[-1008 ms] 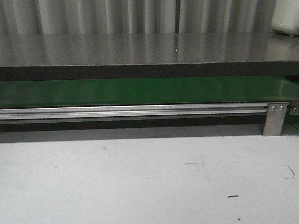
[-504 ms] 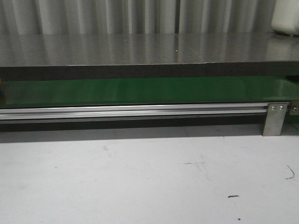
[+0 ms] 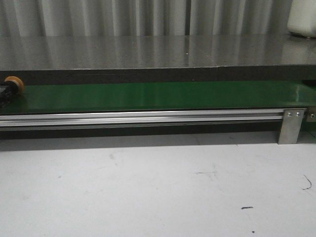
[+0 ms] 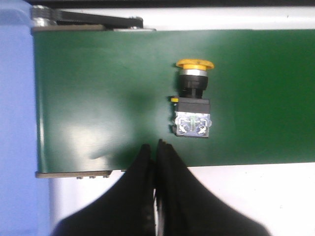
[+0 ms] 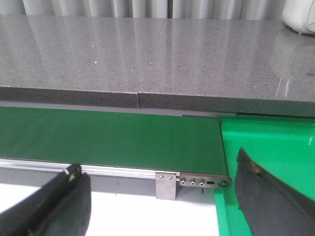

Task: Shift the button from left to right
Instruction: 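Lift the button and place it on the conveyor belt, open left gripper, then withdraw the left gripper while the belt carries the button toward the right arm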

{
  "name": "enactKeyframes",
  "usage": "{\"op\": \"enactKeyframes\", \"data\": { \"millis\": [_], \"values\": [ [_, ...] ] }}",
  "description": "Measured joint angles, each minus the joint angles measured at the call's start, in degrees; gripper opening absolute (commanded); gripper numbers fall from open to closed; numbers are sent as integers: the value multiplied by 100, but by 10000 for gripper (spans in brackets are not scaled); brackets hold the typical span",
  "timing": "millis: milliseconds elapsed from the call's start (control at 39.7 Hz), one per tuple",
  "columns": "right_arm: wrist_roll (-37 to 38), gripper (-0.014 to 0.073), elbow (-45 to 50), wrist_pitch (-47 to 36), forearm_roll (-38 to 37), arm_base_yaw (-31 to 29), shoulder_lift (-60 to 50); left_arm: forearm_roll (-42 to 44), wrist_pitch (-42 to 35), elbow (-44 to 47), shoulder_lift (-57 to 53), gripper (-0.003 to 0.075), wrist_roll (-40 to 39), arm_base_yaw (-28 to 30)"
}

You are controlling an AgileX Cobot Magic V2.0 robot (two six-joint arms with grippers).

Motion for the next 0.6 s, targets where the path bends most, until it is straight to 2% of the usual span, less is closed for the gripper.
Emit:
{"op": "enactKeyframes", "data": {
  "millis": [202,605],
  "values": [
    [0,612,0,0,0,0,0,37,-995,1249,-1430,-21,0,0],
    [0,612,0,0,0,0,0,27,-3331,4514,-4378,-21,90,0]
  ]
}}
